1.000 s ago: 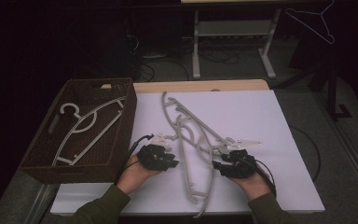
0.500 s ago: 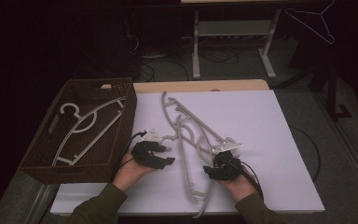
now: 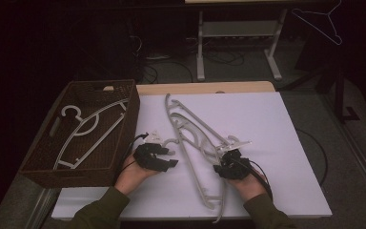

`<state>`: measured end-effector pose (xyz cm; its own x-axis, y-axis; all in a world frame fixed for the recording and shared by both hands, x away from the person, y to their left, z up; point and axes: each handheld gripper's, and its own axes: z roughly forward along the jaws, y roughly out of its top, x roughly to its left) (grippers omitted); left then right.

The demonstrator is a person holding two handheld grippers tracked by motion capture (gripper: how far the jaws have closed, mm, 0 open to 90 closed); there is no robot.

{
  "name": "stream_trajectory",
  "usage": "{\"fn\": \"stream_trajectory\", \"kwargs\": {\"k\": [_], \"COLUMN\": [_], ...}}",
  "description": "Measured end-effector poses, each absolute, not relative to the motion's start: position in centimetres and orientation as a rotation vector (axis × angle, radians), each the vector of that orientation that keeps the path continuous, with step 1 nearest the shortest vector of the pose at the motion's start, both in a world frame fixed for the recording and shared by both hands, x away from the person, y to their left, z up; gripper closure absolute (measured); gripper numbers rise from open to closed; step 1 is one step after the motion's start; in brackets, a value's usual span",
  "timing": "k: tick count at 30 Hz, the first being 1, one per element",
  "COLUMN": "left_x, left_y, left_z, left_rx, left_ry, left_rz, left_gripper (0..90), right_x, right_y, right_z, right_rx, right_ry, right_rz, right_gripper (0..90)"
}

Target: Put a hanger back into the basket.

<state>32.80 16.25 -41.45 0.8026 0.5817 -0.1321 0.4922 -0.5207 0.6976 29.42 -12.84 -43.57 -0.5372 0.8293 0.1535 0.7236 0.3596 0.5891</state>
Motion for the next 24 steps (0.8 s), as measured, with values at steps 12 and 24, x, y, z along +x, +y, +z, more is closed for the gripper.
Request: {"fn": "stream_trajectory", "kwargs": {"k": [12,24], "left_x": [32.9,32.8], "left_y": [16.5,16.6], "left_z": [-41.2,-40.7], "left_rx": [2.209,2.194], "left_ry": [0.792,0.791], "left_rz": [0.169,0.186], "left_gripper": [37.1,37.0], "right_x": [29.8,29.9], "right_y": [-16.3,-17.1], "right_z": [-42.3,-42.1], "right_rx": [1.411,1.363], "right_ry": [2.405,2.43], "right_rz": [1.017,1.124], "right_gripper": [74.8,81.6]}}
